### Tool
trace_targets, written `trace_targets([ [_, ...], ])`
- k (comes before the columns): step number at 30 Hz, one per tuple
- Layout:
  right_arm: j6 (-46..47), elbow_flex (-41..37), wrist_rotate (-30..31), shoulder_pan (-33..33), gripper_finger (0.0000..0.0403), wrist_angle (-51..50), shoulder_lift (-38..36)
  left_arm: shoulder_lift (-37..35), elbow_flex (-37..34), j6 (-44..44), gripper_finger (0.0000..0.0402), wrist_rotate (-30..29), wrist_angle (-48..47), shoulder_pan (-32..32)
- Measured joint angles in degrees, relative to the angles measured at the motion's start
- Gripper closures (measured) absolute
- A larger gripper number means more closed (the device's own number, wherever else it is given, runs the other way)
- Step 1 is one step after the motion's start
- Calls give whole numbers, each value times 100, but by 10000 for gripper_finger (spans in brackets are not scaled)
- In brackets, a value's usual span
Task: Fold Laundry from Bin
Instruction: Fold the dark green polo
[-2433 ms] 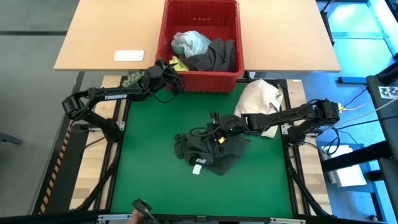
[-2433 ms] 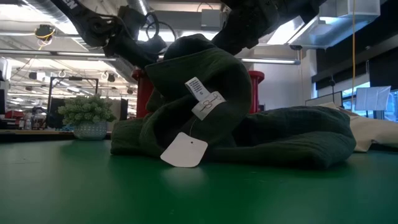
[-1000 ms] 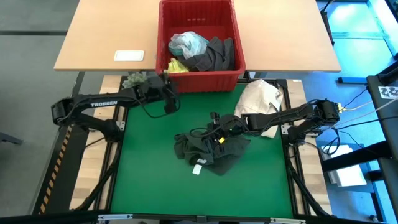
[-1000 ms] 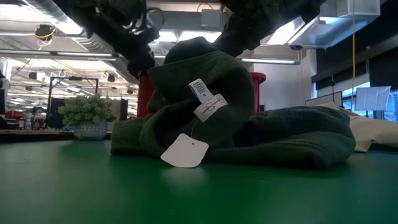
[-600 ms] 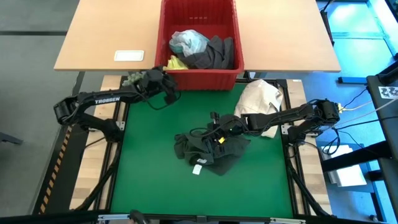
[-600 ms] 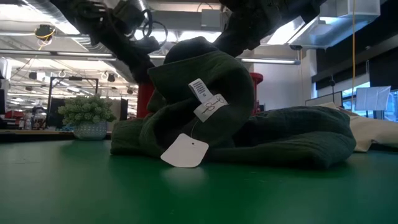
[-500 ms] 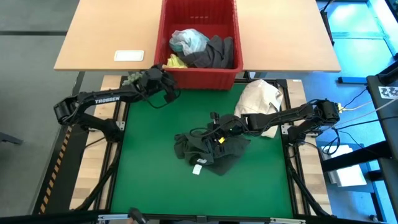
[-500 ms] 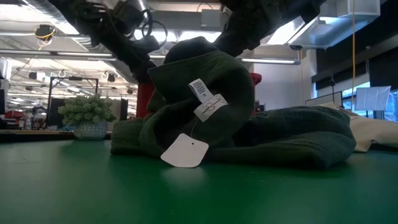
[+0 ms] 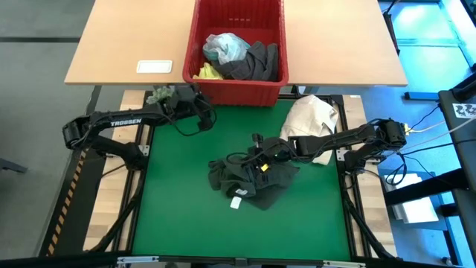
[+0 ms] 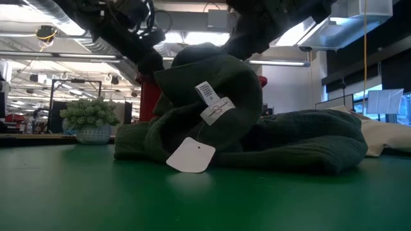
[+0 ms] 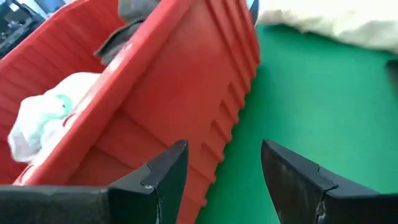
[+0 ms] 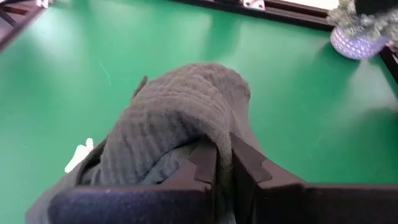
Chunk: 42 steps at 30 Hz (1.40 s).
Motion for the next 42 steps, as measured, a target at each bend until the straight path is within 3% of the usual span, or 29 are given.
trace_targets([
  [7,0,0,152,1,379,-147,0,-506,0,-30,206,25,-498,-806],
  [14,23,0,159,2,379,-153,0,-928,-2,-1198,206,260,-945,-1605],
  [24,223,0,191,2,379,-215,0,-891,-15,-1800,206,191,-1218,-2588],
  [27,315,0,438,2,379,-328,0,-891,-15,-2068,206,168,-1220,-2917],
  [32,447,0,860,2,379,-679,0,-830,-15,-2205,205,-403,-916,-3433],
  [42,516,0,1059,2,379,-773,0,-295,-15,-2059,205,-545,-380,-3803],
])
